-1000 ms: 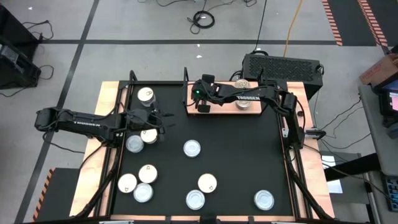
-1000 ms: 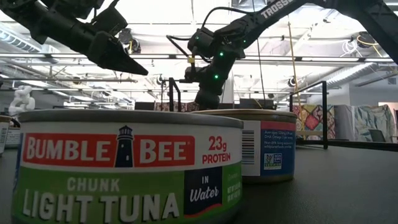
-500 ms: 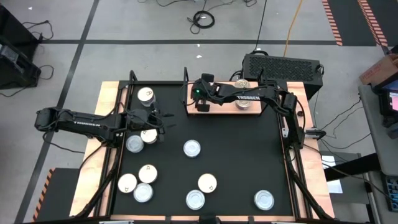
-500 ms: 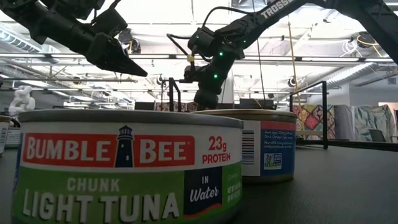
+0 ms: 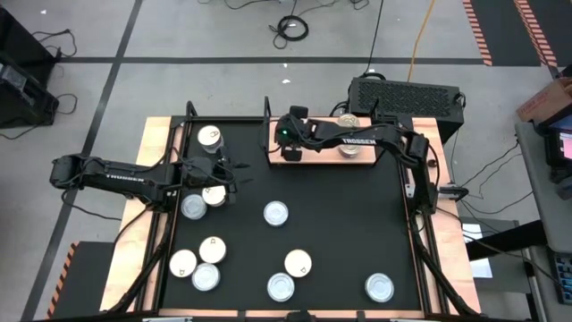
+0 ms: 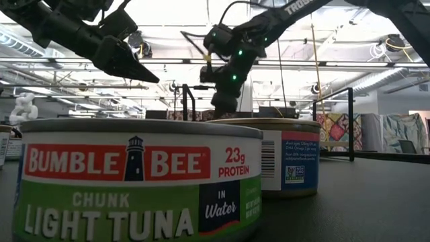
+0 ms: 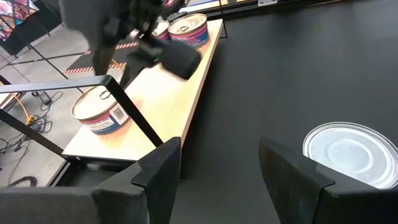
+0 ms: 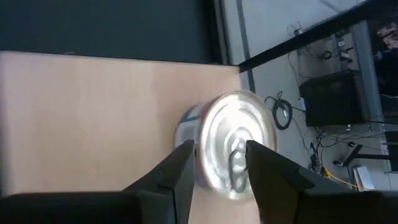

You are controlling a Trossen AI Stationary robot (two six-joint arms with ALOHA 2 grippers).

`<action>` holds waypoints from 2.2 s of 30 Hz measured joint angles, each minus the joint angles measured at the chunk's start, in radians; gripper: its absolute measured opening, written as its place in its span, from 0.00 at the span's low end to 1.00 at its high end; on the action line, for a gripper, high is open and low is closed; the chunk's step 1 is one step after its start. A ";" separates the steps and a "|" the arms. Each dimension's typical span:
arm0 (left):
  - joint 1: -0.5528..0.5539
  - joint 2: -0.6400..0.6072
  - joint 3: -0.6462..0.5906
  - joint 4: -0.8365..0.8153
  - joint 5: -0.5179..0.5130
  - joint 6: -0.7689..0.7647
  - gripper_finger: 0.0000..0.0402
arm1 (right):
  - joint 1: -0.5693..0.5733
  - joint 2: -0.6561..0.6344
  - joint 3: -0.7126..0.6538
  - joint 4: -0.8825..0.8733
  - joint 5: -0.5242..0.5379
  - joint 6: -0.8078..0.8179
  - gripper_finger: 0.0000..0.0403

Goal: Stack canned seafood by type on shelf
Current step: Put the blue pink tuna can on the shelf

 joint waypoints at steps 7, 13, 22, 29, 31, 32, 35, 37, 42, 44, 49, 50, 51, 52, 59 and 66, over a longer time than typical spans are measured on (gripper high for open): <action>0.000 0.000 0.000 -0.001 0.000 0.000 0.54 | 0.062 -0.062 0.000 -0.132 -0.003 0.115 0.33; 0.000 0.000 0.000 0.009 0.001 -0.015 0.54 | 0.151 -0.129 0.000 -0.310 -0.006 0.291 0.33; -0.025 0.017 0.000 0.147 0.227 -0.069 0.54 | 0.367 -0.187 0.001 -0.647 -0.014 0.665 0.33; -0.178 0.157 0.022 0.324 0.241 -0.075 0.54 | 0.614 -0.188 -0.035 -0.849 -0.008 1.051 0.33; -0.240 0.220 0.072 0.338 0.237 -0.073 0.54 | 0.707 -0.188 -0.055 -0.880 0.032 1.149 0.33; -0.271 0.255 0.105 0.332 0.225 -0.072 0.54 | 0.751 -0.188 -0.061 -0.887 0.065 1.191 0.33; -0.362 0.362 0.222 0.237 0.169 -0.052 0.54 | 0.872 -0.190 -0.072 -0.891 0.207 1.305 0.33; -0.411 0.437 0.315 0.145 0.110 -0.049 0.54 | 0.936 -0.190 -0.072 -0.889 0.323 1.359 0.33; -0.470 0.625 0.556 -0.061 0.061 -0.204 0.54 | 1.036 -0.190 -0.072 -0.891 0.539 1.427 0.33; -0.470 0.698 0.636 -0.107 0.105 -0.345 0.54 | 1.049 -0.191 -0.071 -0.900 0.544 1.412 0.33; -0.463 0.827 0.799 -0.184 0.318 -0.498 0.54 | 1.072 -0.190 -0.071 -0.938 0.538 1.414 0.33; -0.463 0.844 0.819 -0.211 0.327 -0.514 0.54 | 1.074 -0.190 -0.071 -0.951 0.534 1.418 0.33; -0.461 0.860 0.839 -0.239 0.330 -0.524 0.54 | 1.078 -0.190 -0.071 -0.967 0.529 1.428 0.33; -0.459 0.873 0.855 -0.260 0.329 -0.526 0.54 | 1.081 -0.190 -0.071 -0.986 0.521 1.439 0.33; -0.439 0.967 0.857 -0.282 0.321 -0.602 0.54 | 1.071 -0.200 -0.071 -1.103 0.538 1.504 0.33; -0.370 1.015 0.858 -0.283 0.351 -0.591 0.54 | 1.036 -0.203 -0.071 -1.133 0.649 1.503 0.33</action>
